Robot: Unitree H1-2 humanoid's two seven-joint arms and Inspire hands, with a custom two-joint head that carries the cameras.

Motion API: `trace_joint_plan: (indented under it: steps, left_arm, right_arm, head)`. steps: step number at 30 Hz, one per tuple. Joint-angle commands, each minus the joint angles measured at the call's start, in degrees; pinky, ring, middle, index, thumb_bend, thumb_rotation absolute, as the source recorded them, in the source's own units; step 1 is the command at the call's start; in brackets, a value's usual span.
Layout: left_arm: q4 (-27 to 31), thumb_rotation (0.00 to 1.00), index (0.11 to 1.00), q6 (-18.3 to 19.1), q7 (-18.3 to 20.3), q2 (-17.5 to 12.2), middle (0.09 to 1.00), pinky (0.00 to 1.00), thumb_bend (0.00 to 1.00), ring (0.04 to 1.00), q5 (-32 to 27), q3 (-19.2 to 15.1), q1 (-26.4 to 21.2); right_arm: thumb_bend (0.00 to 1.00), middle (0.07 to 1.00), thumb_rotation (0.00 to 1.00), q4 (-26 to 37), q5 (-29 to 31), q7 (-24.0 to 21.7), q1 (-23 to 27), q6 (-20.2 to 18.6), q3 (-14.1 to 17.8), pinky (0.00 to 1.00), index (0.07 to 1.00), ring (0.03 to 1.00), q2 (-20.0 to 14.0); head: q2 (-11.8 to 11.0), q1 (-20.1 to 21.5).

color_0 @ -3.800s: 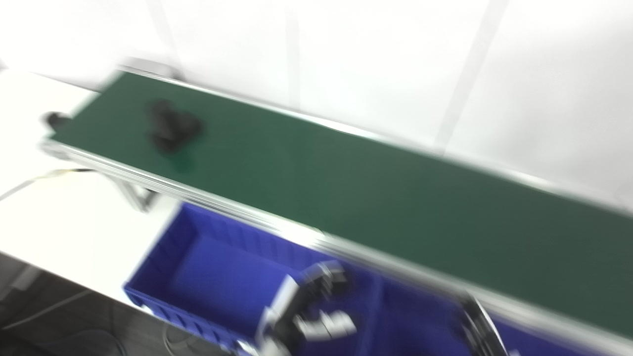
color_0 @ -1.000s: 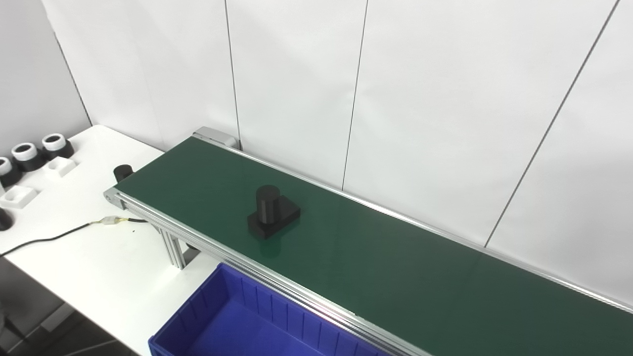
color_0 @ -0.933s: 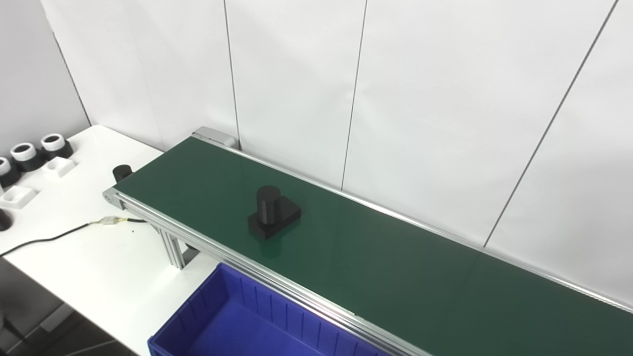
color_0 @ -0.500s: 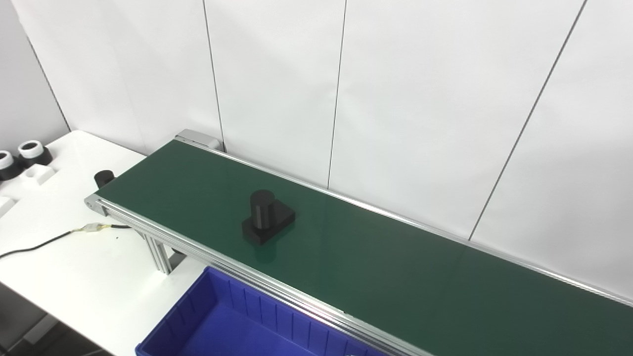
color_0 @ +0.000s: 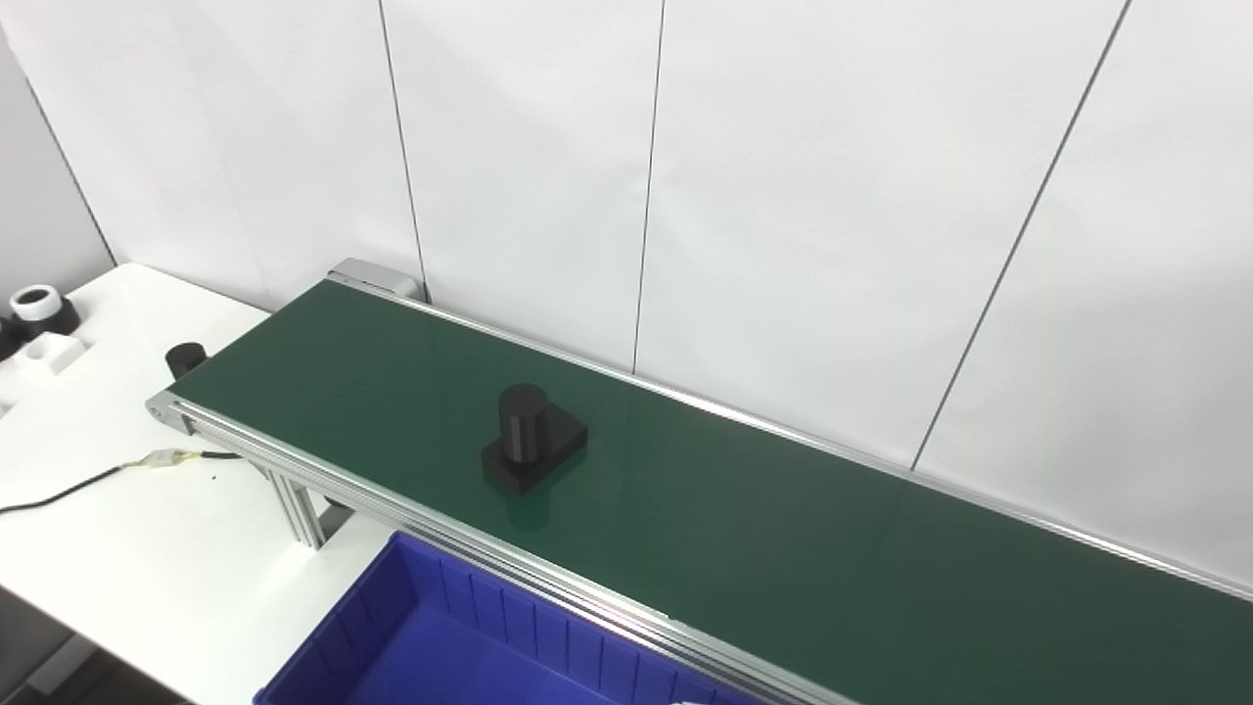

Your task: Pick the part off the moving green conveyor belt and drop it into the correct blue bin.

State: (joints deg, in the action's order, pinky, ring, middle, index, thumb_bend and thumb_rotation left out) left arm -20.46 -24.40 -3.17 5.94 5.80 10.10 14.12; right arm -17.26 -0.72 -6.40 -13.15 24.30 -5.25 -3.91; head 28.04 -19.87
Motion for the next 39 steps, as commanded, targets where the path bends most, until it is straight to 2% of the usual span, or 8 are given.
trace_joint_plan:
  steps: [1, 11, 17, 32, 39]
  left_arm:
    - [1.02, 0.00, 0.690, -2.37, 0.10, 0.55, 0.670, 0.69, 0.76, 0.665, 0.16, 0.53, 0.19]
    - [2.18, 0.00, 0.695, -2.17, 0.23, 0.36, 0.671, 0.70, 0.76, 0.662, 0.16, 0.34, 0.74]
    - [3.21, 0.00, 0.702, -1.71, 0.62, 0.05, 0.675, 0.71, 0.73, 0.669, -0.15, 0.20, 1.18]
    - [2.75, 0.00, 0.714, -1.91, 1.54, -0.45, 0.693, 0.73, 0.68, 0.685, -1.17, -0.57, 0.87]
    - [3.10, 0.00, 0.725, -1.57, 2.24, -0.58, 0.707, 0.74, 0.64, 0.698, -2.09, -1.19, 0.94]
  right_arm:
    - [0.64, 0.806, 0.00, 1.73, 0.67, 0.01, 0.29, 2.62, 0.15, 0.61, 0.846, 0.723, 0.32]
    - [0.65, 0.819, 0.00, 2.48, 0.62, 0.18, -0.27, 2.62, 0.03, 0.65, 0.845, 0.748, 0.59]
    - [0.67, 0.812, 0.00, 3.09, 0.34, 0.34, -0.57, 2.62, -0.35, 0.62, 0.845, 0.730, 0.81]
    - [0.69, 0.808, 0.00, 2.92, -0.56, 1.24, -0.67, 2.62, -1.23, 0.62, 0.839, 0.725, 1.32]
    - [0.74, 0.796, 0.00, 2.67, -2.33, 3.25, -0.06, 2.62, -2.31, 0.61, 0.820, 0.711, 1.29]
  head:
    - [0.07, -0.06]
    - [1.53, 2.17]
    - [2.08, 3.41]
    - [1.41, 8.59]
    - [1.98, 9.21]
